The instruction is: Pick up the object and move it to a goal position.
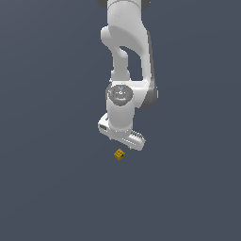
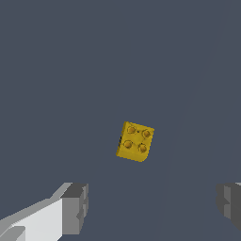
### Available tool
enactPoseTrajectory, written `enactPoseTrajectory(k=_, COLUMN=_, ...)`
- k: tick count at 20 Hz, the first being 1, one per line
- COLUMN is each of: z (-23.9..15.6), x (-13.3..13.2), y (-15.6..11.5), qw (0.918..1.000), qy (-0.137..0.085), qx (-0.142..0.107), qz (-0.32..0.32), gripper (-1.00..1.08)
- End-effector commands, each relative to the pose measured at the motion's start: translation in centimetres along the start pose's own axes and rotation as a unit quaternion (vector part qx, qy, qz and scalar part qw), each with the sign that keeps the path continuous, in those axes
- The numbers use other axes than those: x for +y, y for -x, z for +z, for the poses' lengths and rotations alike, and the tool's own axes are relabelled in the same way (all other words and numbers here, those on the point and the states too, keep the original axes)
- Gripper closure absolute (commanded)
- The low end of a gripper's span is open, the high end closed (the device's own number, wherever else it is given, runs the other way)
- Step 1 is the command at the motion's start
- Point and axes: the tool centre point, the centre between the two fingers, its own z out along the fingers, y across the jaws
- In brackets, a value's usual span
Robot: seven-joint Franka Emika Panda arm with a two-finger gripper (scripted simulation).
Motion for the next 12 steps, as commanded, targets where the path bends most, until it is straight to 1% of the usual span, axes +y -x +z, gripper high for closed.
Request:
enactPoseTrajectory(k=1, z=0.8, x=-0.3, y=-0.4, qw=0.9995, qy=0.0, qx=0.001, qz=0.031, gripper=-0.92)
enactPoseTrajectory(k=6, z=2.0, x=-0.7, y=-0.8, qw=0.997, qy=0.0, qx=0.002, qz=0.078, gripper=-0.92)
enactPoseTrajectory(k=12, z=2.8, x=-1.0, y=-1.2, qw=0.9938, qy=0.0, qx=0.003, qz=0.111, gripper=-0.92)
